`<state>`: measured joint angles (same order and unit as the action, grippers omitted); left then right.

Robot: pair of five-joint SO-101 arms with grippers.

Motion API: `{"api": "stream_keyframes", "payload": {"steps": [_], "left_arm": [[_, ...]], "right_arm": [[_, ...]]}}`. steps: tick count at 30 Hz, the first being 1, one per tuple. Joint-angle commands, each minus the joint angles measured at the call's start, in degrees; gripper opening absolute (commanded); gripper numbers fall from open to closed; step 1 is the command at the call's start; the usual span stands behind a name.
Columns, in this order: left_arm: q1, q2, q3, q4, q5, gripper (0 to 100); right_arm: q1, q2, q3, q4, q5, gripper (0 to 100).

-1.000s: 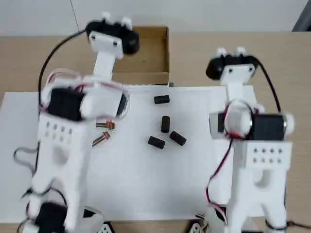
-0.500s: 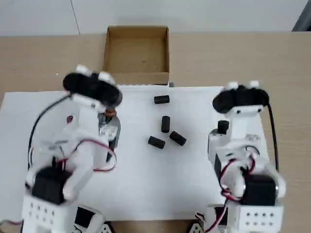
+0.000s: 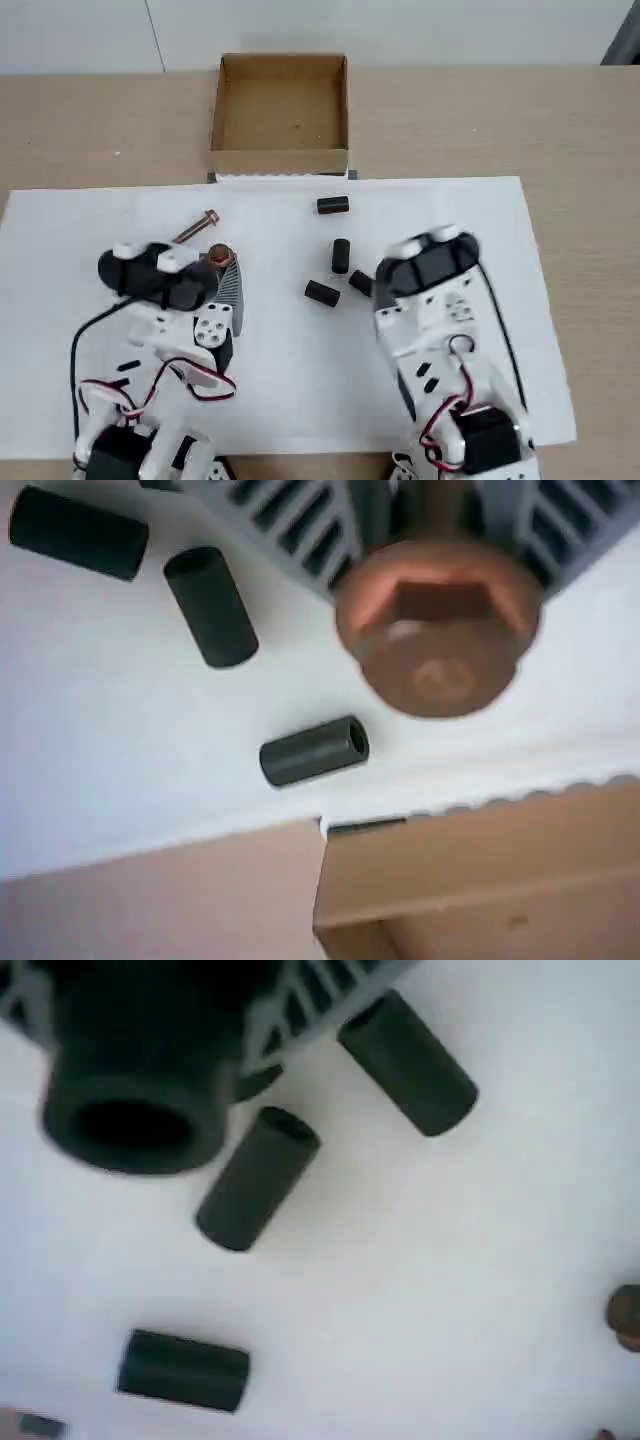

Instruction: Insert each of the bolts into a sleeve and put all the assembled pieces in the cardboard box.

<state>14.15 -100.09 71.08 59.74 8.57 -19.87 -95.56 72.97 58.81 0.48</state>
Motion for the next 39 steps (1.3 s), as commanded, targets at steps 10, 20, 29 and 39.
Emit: {"api": "stream_keyframes", "payload": {"steps": [10,20,29,39], "left_arm": [[0.0,-3.6,6.3,-11.4,18.5,1],[0.4,-3.6,6.5,-11.3,22.6,1],[2.5,-3.6,6.3,-11.3,22.7,1],[7.6,-3.7,4.4,-12.1,22.6,1]], "right_arm": [[-17.3,-8.3,11.3,-10.6,-0.5,0.2],[-25.4,-8.4,16.3,-17.3,-0.2,0.2],[-30.5,-8.3,18.5,-22.0,-0.1,0.2],[-30.0,-8.3,18.5,-21.5,-0.1,0.2]]}}
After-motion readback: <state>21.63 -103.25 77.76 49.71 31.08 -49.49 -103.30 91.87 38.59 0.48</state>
